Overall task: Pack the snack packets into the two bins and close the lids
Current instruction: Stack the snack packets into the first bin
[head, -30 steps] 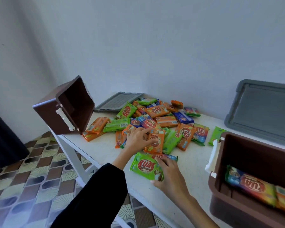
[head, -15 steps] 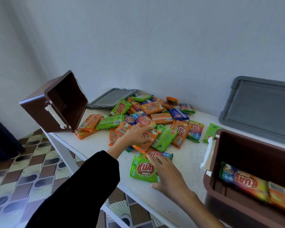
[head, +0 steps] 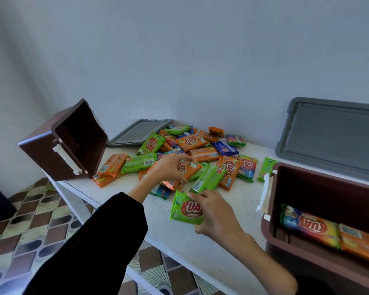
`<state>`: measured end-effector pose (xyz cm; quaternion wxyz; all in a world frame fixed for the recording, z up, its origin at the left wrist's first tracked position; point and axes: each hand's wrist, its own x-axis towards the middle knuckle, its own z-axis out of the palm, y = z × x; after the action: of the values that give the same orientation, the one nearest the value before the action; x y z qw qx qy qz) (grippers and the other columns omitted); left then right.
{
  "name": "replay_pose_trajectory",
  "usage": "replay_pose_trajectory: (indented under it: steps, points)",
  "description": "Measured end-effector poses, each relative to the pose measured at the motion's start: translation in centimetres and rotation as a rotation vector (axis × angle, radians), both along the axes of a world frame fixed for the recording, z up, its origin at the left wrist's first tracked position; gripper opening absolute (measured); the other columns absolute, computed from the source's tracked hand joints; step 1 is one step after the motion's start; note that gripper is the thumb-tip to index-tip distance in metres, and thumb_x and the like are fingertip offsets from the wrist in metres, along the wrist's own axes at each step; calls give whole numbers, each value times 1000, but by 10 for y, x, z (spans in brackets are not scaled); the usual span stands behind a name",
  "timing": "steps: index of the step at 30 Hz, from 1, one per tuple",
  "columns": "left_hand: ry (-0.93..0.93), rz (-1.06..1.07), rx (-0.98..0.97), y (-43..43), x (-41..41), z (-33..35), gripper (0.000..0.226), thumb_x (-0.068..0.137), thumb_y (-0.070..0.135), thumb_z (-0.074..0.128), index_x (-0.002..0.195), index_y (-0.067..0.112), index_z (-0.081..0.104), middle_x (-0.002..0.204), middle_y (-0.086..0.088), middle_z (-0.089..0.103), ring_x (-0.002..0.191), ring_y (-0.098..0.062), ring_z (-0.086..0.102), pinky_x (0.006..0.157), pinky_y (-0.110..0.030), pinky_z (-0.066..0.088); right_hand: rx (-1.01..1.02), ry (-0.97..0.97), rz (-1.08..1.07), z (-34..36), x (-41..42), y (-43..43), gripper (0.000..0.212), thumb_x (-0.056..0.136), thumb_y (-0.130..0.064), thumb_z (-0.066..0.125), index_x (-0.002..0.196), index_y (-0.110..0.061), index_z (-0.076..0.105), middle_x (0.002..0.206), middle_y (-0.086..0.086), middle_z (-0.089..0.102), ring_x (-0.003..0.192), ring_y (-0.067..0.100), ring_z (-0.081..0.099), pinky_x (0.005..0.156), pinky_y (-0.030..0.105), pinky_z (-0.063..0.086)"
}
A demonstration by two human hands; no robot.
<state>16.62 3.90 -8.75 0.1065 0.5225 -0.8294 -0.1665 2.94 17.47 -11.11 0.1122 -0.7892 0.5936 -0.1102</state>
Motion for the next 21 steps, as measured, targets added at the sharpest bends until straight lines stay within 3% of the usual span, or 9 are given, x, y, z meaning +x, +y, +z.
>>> replay_pose_trajectory:
  steps: [2,6,9,10,16,21]
  points:
    - [55,-34,8,-3,8,18,76,61,25,83,129,32,50,132,3,54,108,-14,53,87,-27,41,-76,-30,-30,20,-3,4,78,76,-27,71,143,-26,30,134,2,42,122,21,36,97,29,40]
    - [110,-132,-17,5,10,69,72,64,12,81,128,29,51,123,13,53,106,-6,44,94,-24,33,-268,-104,-116,65,-16,18,81,76,-36,72,144,-30,28,135,-2,41,123,18,36,97,27,39]
    - [126,-240,-58,18,-6,103,70,67,7,79,127,28,52,116,19,50,102,1,42,78,3,33,-329,-122,-220,97,-44,32,82,72,-34,75,142,-33,32,130,-4,45,119,18,42,91,30,42]
    - [134,-287,-61,23,-15,110,69,67,8,80,127,30,52,116,22,50,100,3,44,72,5,34,-337,-125,-258,106,-58,36,81,70,-32,76,140,-33,35,127,-2,49,117,19,45,89,31,43]
    - [161,-599,4,56,-99,121,70,63,19,84,120,44,50,114,31,51,99,22,47,76,2,38,-264,-58,-477,131,-152,74,83,58,-21,83,133,-29,48,113,4,60,103,24,57,88,39,49]
    - [92,-849,11,77,-174,104,71,64,10,82,127,27,53,109,30,47,94,20,45,79,5,31,-104,57,-576,125,-222,102,85,56,-20,86,132,-29,49,120,4,61,107,23,56,91,34,47]
